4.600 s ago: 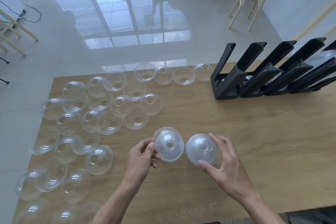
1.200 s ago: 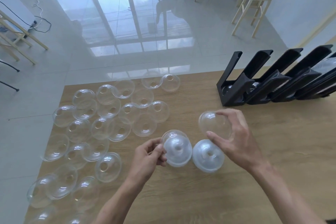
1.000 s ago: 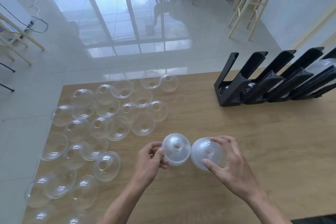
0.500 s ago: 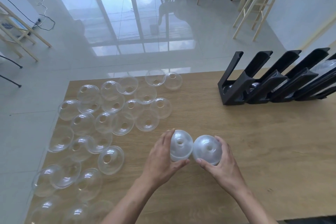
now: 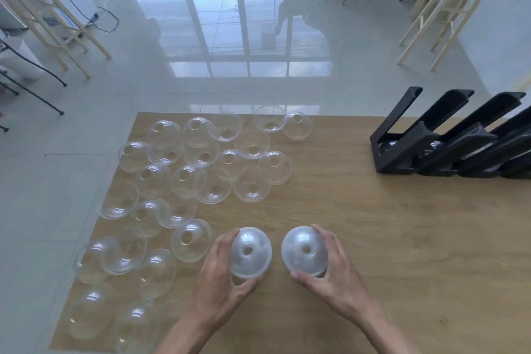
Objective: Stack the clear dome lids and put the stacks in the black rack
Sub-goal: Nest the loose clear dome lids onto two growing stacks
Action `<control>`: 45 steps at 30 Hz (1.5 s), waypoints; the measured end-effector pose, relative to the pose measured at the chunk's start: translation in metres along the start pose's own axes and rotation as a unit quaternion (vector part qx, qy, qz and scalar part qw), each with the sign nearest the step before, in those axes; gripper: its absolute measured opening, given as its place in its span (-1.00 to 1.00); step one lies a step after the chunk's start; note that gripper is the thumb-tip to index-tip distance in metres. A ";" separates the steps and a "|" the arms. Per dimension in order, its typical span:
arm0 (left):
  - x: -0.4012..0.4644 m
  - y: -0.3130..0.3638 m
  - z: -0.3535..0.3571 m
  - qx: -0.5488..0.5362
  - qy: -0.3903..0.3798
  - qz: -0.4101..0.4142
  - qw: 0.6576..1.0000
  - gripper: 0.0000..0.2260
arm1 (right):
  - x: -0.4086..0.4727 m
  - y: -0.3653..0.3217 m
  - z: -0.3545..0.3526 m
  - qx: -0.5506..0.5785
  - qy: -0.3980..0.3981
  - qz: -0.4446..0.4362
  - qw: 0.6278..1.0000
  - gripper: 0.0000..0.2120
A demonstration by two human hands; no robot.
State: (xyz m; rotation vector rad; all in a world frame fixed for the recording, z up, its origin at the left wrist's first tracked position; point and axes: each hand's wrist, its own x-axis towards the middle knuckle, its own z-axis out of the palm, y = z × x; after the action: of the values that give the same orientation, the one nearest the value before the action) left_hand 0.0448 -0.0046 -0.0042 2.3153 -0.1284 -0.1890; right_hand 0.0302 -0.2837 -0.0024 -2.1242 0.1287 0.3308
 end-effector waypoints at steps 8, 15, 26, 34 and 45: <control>0.036 0.009 -0.040 0.027 0.068 -0.006 0.997 -0.48 | 0.034 -0.034 -0.031 0.000 0.014 -0.004 1.000 -0.16; 0.136 0.014 -0.054 0.122 -0.052 0.013 0.991 -0.53 | 0.152 -0.076 -0.039 -0.095 0.028 -0.066 0.993 -0.44; 0.154 0.008 -0.032 0.192 -0.104 0.048 0.975 -0.77 | 0.215 -0.063 -0.001 -0.299 -0.032 -0.085 0.950 -0.18; 0.129 0.021 -0.044 -0.137 0.031 -0.056 0.988 -0.95 | 0.180 -0.046 -0.023 -0.213 0.007 -0.055 0.975 -0.25; 0.056 0.016 -0.068 -0.491 0.063 -0.223 0.840 -0.84 | 0.054 -0.067 -0.066 -0.081 0.031 -0.114 0.990 -0.28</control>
State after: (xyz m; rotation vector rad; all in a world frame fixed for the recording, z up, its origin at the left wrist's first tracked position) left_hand 0.1111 0.0248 0.0481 1.2775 0.4832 -0.2569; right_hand 0.1088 -0.3008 0.0705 -2.2839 -0.1083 0.1426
